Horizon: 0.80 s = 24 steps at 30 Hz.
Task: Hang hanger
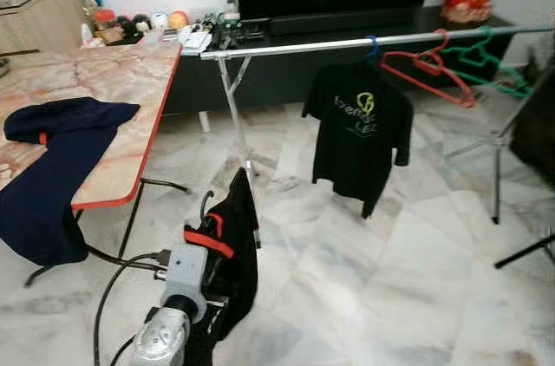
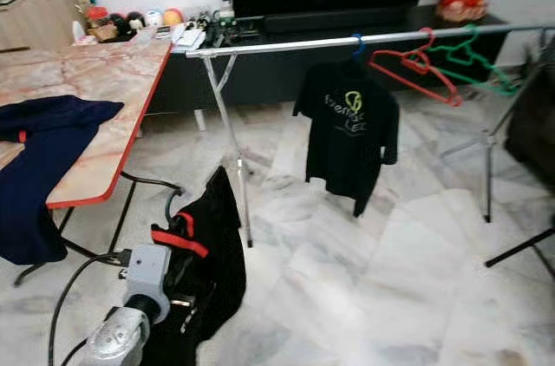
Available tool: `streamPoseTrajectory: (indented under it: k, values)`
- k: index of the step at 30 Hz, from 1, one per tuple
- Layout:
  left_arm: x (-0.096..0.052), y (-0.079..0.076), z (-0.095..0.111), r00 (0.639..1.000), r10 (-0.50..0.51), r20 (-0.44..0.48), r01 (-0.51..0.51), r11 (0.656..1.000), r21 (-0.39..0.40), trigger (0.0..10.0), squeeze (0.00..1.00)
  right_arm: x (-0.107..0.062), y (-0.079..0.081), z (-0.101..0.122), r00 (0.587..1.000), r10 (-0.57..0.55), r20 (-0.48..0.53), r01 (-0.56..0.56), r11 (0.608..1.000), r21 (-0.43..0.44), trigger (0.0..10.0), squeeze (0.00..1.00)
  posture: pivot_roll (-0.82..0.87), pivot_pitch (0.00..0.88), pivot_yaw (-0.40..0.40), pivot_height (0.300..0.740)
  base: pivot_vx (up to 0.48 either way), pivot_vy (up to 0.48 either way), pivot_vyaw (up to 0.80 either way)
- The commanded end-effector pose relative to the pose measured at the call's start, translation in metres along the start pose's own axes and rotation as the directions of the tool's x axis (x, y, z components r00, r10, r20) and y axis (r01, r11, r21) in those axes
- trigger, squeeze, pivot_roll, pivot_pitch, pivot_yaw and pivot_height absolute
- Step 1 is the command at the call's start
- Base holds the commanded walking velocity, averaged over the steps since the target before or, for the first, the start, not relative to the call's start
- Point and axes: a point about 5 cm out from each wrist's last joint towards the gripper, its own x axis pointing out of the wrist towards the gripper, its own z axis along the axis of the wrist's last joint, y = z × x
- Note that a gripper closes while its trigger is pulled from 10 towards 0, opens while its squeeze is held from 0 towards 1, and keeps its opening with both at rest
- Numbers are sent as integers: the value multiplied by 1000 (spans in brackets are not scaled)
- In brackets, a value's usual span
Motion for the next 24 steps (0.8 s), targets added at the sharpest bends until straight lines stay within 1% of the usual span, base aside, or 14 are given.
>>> streamPoseTrajectory:
  k: [1, 9, 14, 17, 18, 19, 21, 23, 24]
  values:
    - [0, 0, 8, 1000, -8, 28, 9, 1000, -15, 10000, 0, 0, -3, 1, 1000, -7, 1, 7, 1000, 7, 10000, 0, 10, 59, 70, 740, 0, 0, 0]
    - [2, -7, 10, 998, -54, 20, 54, 998, -19, 10000, 0, 0, -3, 3, 999, -21, 28, 20, 1000, 23, 10000, 0, 11, 57, 68, 740, 0, 0, 0]
    - [4, -13, 13, 996, -91, 15, 91, 996, -20, 10000, 0, -1, -5, 5, 997, -43, 67, 39, 998, 55, 10000, 0, 10, 46, 67, 740, 0, 0, 0]
    - [7, -17, 19, 991, -136, 11, 137, 990, -19, 10000, 0, -2, -7, 10, 986, -83, 142, 77, 996, 47, 10000, 0, 9, 33, 65, 740, 0, 0, 0]
    - [7, -17, 19, 991, -136, 11, 137, 990, -19, 10000, 0, -2, -7, 10, 986, -83, 142, 77, 996, 47, 10000, 0, 9, 33, 65, 740, 0, 0, 0]
    - [8, -20, 22, 988, -156, 10, 156, 987, -21, 10000, 0, -3, -7, 13, 979, -90, 181, 82, 995, 48, 10000, 0, 6, 28, 64, 740, 0, 0, 0]
    - [9, -22, 25, 984, -178, 12, 178, 984, -25, 10000, 0, -4, -7, 16, 973, -91, 214, 85, 996, 37, 10000, 0, 1, 24, 64, 740, 0, 0, 0]
    - [13, -34, 36, 963, -268, 16, 268, 963, -27, 10000, 0, -6, -6, 22, 953, -87, 289, 86, 996, 18, 10000, 0, -10, 15, 65, 740, 0, 0, 0]
    - [14, -37, 39, 958, -286, 19, 286, 958, -29, 10000, 0, -7, -6, 23, 950, -86, 302, 86, 996, 13, 10000, 0, -12, 13, 66, 740, 0, 0, 0]
